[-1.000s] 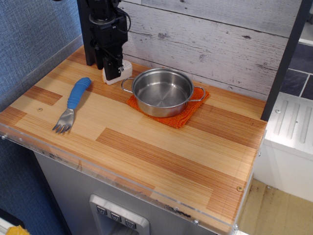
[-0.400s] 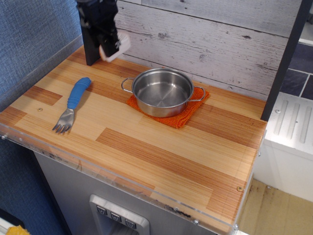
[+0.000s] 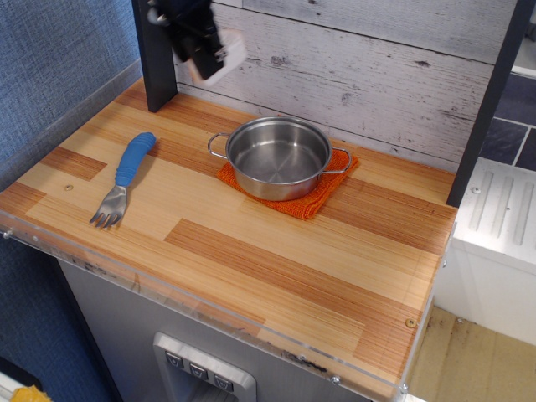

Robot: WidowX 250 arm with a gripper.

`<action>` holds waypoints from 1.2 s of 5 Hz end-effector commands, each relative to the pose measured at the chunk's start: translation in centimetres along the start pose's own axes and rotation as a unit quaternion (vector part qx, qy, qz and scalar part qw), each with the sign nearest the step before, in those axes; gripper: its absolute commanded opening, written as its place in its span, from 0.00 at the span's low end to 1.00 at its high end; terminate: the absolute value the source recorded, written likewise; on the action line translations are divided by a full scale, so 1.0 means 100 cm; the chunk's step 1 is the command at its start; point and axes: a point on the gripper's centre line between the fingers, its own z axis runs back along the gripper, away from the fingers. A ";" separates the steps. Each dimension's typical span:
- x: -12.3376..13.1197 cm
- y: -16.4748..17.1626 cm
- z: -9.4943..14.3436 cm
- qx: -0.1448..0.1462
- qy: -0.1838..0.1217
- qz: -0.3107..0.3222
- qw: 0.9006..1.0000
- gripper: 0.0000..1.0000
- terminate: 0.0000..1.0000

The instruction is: Move the sushi to the right of the pot

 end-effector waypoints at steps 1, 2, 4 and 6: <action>0.016 -0.053 0.031 -0.014 -0.048 -0.064 0.997 0.00 0.00; 0.017 -0.086 0.031 -0.040 -0.058 -0.114 0.991 0.00 0.00; 0.000 -0.138 0.025 -0.079 -0.060 -0.208 0.973 0.00 0.00; -0.011 -0.176 0.004 -0.102 -0.037 -0.283 0.953 0.00 0.00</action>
